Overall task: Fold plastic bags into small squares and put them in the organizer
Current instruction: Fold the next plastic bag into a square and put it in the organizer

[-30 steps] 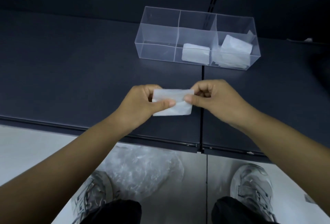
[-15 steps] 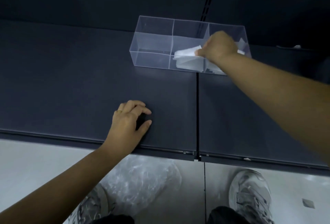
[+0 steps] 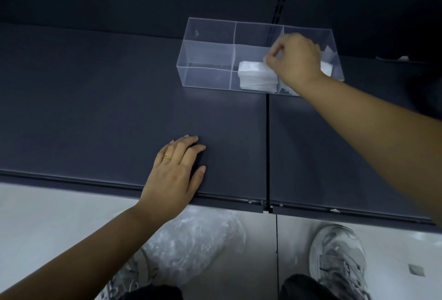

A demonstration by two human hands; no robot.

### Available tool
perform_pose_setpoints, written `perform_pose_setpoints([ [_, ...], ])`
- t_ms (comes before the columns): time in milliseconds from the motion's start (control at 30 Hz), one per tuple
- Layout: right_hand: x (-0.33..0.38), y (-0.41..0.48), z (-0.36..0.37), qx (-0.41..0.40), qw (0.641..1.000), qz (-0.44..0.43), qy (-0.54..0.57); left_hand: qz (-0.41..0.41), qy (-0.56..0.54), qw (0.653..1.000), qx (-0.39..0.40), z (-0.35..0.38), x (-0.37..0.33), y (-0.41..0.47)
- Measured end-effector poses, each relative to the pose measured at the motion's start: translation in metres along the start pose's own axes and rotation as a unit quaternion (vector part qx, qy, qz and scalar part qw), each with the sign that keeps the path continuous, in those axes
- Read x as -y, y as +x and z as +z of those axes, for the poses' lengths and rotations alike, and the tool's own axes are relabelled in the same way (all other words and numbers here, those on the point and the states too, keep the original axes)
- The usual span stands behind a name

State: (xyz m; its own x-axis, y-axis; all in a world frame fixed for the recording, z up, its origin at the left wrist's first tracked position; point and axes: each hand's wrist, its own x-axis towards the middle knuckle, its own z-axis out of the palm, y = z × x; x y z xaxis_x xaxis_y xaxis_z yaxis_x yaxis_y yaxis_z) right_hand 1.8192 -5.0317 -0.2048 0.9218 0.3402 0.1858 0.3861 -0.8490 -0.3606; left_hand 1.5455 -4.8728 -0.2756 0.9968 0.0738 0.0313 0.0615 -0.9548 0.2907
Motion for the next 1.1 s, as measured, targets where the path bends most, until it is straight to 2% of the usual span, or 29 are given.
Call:
perform_pose_setpoints([
  [33, 0.002, -0.004, -0.001, 0.021, 0.999, -0.048, 0.002, 0.0, 0.002, 1.0, 0.0, 0.0, 0.0, 0.0],
  [100, 0.008, -0.011, 0.002, 0.111, 0.986, -0.119, -0.036, 0.002, 0.005, 1.0, -0.002, 0.0, 0.0, 0.0],
  [167, 0.011, -0.014, 0.005, 0.191, 0.973, -0.119, -0.053, 0.004, 0.006, 1.0, -0.002, 0.0, -0.001, 0.0],
  [233, 0.011, -0.013, 0.006, 0.219, 0.97, -0.095, -0.044, 0.003, 0.006, 1.0, -0.001, 0.0, -0.001, 0.0],
  [333, 0.013, -0.015, 0.002, 0.192, 0.975, -0.096, -0.066, 0.014, 0.009, 1.0, 0.003, -0.001, 0.001, 0.0],
  [400, 0.02, -0.026, -0.005, 0.109, 0.982, -0.14, -0.067, 0.03, 0.019, 0.999, 0.008, -0.001, 0.005, -0.002],
  [467, 0.032, -0.056, -0.013, 0.011, 0.98, -0.196, 0.006, 0.038, 0.04, 0.998, 0.018, -0.003, 0.01, -0.004],
  [500, 0.039, -0.081, -0.014, -0.013, 0.971, -0.233, 0.058, 0.038, 0.052, 0.998, 0.025, -0.003, 0.014, -0.006],
  [533, 0.046, -0.113, -0.014, -0.005, 0.955, -0.277, 0.103, 0.035, 0.063, 0.997, 0.031, -0.003, 0.018, -0.009],
  [600, 0.051, -0.184, -0.004, 0.117, 0.915, -0.358, 0.146, 0.028, 0.08, 0.996, 0.04, -0.003, 0.024, -0.013],
  [667, 0.045, -0.244, 0.021, 0.274, 0.864, -0.411, 0.101, 0.024, 0.089, 0.995, 0.048, -0.003, 0.026, -0.015],
  [700, 0.039, -0.264, 0.035, 0.333, 0.84, -0.424, 0.062, 0.022, 0.092, 0.994, 0.05, -0.003, 0.027, -0.016],
  [767, 0.026, -0.29, 0.063, 0.43, 0.816, -0.383, 0.051, 0.02, 0.095, 0.994, 0.052, -0.002, 0.027, -0.016],
  [800, 0.023, -0.297, 0.076, 0.446, 0.813, -0.371, 0.054, 0.019, 0.095, 0.994, 0.054, -0.002, 0.026, -0.016],
  [900, 0.017, -0.301, 0.106, 0.447, 0.793, -0.411, -0.045, 0.019, 0.093, 0.994, 0.056, -0.002, 0.027, -0.016],
  [967, 0.011, -0.295, 0.11, 0.453, 0.79, -0.407, -0.073, 0.018, 0.088, 0.994, 0.056, -0.001, 0.028, -0.017],
  [1033, 0.01, -0.288, 0.097, 0.439, 0.811, -0.387, -0.008, 0.021, 0.078, 0.995, 0.052, -0.002, 0.028, -0.017],
  [1100, 0.015, -0.282, 0.07, 0.392, 0.842, -0.359, 0.089, 0.017, 0.049, 0.997, 0.056, -0.005, 0.028, -0.016],
])
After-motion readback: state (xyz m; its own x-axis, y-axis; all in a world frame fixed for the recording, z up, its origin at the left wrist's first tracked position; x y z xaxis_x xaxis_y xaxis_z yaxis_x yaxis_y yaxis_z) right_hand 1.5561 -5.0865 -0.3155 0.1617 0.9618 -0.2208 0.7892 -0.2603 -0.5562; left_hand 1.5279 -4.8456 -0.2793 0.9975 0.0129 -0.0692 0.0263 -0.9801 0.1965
